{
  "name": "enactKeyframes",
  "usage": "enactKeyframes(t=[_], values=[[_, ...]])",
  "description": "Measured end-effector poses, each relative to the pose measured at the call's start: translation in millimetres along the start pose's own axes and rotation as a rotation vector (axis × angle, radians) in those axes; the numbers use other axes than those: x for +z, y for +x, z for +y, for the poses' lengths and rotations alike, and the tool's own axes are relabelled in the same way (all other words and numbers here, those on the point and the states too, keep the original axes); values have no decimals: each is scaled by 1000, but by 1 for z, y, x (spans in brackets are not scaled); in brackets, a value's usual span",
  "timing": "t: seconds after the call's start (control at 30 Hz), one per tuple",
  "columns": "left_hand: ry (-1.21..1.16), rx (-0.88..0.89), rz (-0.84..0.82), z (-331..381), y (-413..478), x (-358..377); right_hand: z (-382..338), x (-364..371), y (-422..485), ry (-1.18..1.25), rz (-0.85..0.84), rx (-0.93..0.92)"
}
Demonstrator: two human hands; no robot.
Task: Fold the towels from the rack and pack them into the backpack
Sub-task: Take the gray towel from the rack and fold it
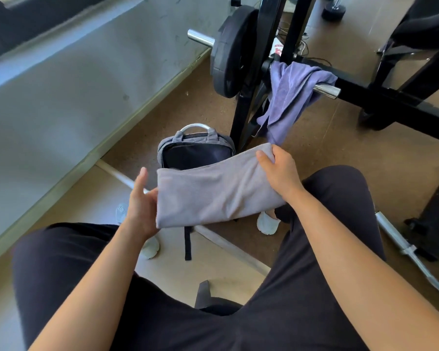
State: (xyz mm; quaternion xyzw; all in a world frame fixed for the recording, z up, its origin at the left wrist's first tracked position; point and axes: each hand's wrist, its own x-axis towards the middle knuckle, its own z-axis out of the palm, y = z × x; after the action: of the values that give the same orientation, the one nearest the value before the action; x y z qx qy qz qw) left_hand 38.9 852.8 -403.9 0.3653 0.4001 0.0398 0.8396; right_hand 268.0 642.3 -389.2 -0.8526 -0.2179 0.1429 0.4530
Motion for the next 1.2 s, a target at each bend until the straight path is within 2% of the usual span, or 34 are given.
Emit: enactKeyframes(t=[0.07, 0.13, 0.3, 0.4, 0.5, 0.6, 0.73, 0.83, 0.93, 1.07, 1.2], values=[[167, -22, 10, -9, 2, 2, 0, 0, 1, 7, 2, 24], [318, 48, 122, -18, 9, 6, 0, 0, 2, 12, -4, 44], [340, 313, 336, -23, 22, 3, 5, 1, 3, 131, 9, 115], [530, 445, 430, -26, 29, -1, 13, 5, 6, -73, 54, 94], [634, 462, 475, -29, 33, -5, 21, 13, 8, -212, 59, 108], [565, 538, 380, -20, 23, 2, 26, 15, 9, -317, -3, 151], [669, 674, 181, -4, 2, 11, 28, 16, 4, -484, -254, 249], [882, 705, -18, 6, -9, 22, 15, 23, -3, -252, -450, 108], [1017, 660, -176, 11, -14, 31, 0, 36, -15, -42, -634, -13], [911, 568, -254, 20, -17, 32, -13, 45, -26, 83, -768, -130], [611, 437, -283, 32, -25, 30, -21, 40, -30, 174, -862, -46]])
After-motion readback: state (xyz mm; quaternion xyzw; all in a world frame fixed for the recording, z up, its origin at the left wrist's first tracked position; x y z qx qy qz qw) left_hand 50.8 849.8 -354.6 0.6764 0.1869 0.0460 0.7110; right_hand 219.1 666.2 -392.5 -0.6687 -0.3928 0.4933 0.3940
